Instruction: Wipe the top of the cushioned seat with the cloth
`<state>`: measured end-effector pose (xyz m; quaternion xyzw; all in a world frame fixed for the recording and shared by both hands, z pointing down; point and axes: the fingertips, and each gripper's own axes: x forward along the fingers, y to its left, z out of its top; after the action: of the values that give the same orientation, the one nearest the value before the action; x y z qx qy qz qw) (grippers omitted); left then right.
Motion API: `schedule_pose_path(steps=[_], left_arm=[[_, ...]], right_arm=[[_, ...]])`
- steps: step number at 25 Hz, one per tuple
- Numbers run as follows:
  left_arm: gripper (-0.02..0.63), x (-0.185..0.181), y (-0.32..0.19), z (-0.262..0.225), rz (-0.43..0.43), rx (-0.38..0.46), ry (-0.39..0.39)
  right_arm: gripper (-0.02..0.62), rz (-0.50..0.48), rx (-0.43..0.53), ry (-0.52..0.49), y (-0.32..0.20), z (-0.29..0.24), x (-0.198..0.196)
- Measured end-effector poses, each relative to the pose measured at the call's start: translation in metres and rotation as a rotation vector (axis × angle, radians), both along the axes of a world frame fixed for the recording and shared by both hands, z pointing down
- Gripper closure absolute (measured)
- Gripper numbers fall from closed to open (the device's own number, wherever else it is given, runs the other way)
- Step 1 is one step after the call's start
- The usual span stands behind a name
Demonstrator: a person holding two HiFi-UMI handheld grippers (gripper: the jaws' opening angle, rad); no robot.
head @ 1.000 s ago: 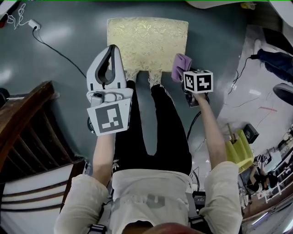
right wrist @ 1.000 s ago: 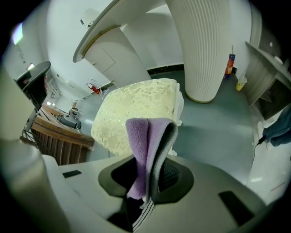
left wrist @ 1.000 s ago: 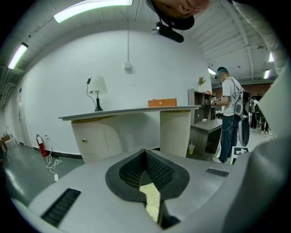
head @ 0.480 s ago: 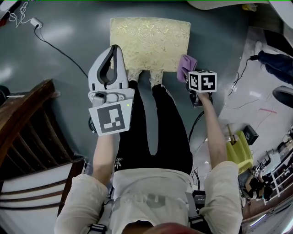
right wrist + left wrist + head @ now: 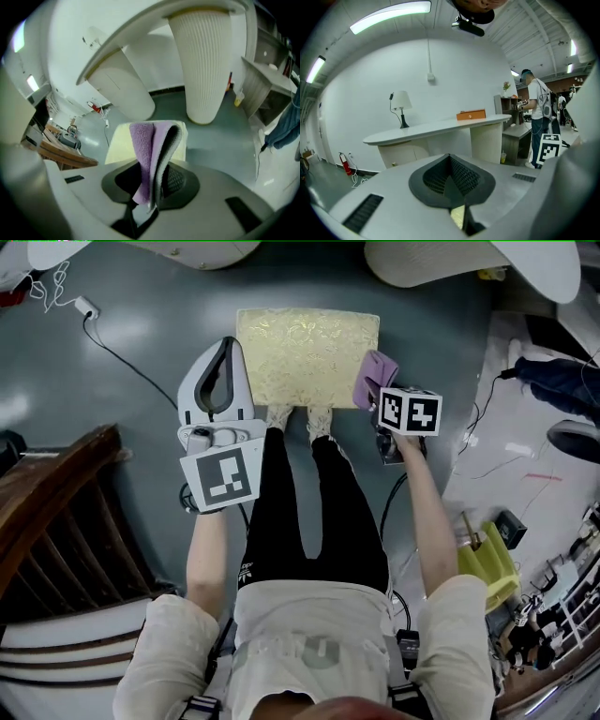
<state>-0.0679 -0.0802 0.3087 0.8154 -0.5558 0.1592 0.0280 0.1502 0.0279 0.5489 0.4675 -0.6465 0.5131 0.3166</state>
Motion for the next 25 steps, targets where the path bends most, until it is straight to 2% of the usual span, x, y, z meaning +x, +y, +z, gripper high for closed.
schedule_pose_path(steps=[2, 5, 7, 11, 14, 16, 19, 25], left_arm=[[0.599, 0.002, -0.009, -0.039, -0.018, 0.022, 0.021], [0.599, 0.013, -0.028, -0.109, -0.026, 0.084, 0.058], [0.600, 0.018, -0.034, -0.154, -0.032, 0.096, 0.102], [0.598, 0.012, -0.027, -0.246, -0.059, 0.123, 0.163], [0.600, 0.008, -0.016, -0.297, -0.050, 0.136, 0.189], [0.599, 0.003, -0.006, -0.320, -0.041, 0.152, 0.185], [0.599, -0.007, 0.015, -0.338, -0.020, 0.170, 0.152], [0.600, -0.028, 0.029, -0.359, -0.029, 0.202, 0.163]], right_arm=[[0.500, 0.009, 0.139, -0.009, -0.038, -0.067, -0.010], [0.500, 0.031, 0.413, 0.010, -0.101, -0.193, -0.015], [0.500, 0.060, 0.591, 0.039, -0.125, -0.283, -0.016], [0.500, 0.130, 0.885, 0.105, -0.122, -0.452, -0.028], [0.500, 0.149, 1.064, 0.180, -0.101, -0.545, -0.039], [0.500, 0.144, 1.160, 0.214, -0.083, -0.583, -0.050], [0.500, 0.105, 1.245, 0.221, -0.054, -0.607, -0.075], [0.500, 0.014, 1.269, 0.232, -0.032, -0.610, -0.110]])
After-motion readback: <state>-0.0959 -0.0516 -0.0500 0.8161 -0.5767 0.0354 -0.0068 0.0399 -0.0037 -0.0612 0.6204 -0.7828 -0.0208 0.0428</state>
